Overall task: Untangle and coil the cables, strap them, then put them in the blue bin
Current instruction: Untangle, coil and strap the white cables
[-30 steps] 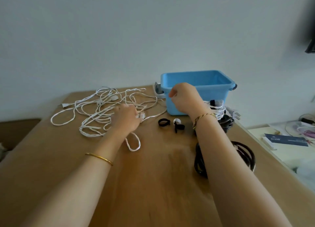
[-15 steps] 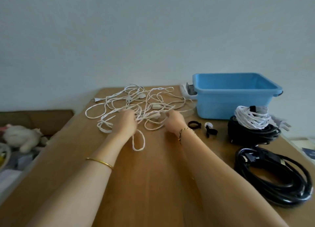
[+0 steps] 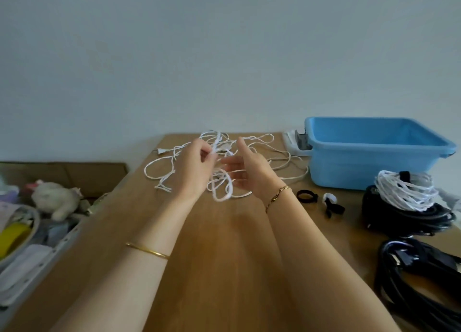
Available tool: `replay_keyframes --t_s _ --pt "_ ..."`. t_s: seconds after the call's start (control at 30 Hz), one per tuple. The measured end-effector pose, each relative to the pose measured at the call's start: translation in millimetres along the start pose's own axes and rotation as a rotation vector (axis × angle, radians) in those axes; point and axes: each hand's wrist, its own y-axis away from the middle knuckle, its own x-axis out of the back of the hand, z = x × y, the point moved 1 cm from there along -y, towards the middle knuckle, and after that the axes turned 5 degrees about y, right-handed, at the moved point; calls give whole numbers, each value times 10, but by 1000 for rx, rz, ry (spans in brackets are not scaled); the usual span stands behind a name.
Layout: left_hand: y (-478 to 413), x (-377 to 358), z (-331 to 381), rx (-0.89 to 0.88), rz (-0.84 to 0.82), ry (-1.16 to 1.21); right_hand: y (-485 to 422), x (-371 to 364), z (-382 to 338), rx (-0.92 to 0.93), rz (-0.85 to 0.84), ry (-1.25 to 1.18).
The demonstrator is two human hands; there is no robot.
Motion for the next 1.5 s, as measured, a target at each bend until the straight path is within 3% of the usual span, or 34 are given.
replay_keyframes --t_s 0.07,0.17,0.3,0.4,0.5,0.6,0.63,0.67,0.73,0.8,0.97,1.1,1.23,1.3,1.37,1.5 --pt "78 -55 27 82 -184 -19 16 -18 5 27 -25 -58" --pt "152 -3 84 150 -346 -224 -55 45 73 70 100 12" --pt "235 84 199 247 -698 -512 -89 164 162 152 389 425" --pt "325 84 231 449 -866 -395 -49 208 153 270 459 408" --pt "292 92 277 389 -712 -433 -12 227 69 391 358 354" --pt "132 148 278 196 -200 -393 -9 264 -21 501 240 540" --pt "78 179 294 112 -70 -363 -17 274 -40 518 194 581" --pt "44 213 327 16 -42 -372 -21 281 -52 535 151 624" --pt "11 222 384 -85 -196 -401 -28 279 -70 597 74 708" --pt "-2 172 383 -70 -369 -350 -8 272 -99 663 13 712" --pt "-64 58 304 -8 -388 -251 -10 245 -129 690 59 551" --pt "-42 120 319 265 -579 249 -41 316 -87 601 114 254" --pt "-52 220 394 382 -796 897 -56 380 22 446 43 -152" --pt "-81 227 438 397 -751 1149 -68 325 99 352 -26 -186" --pt "-127 237 454 359 -580 1307 -50 205 154 262 -136 -130" --pt "-232 303 367 275 -205 1355 47 -34 137 219 -387 154"
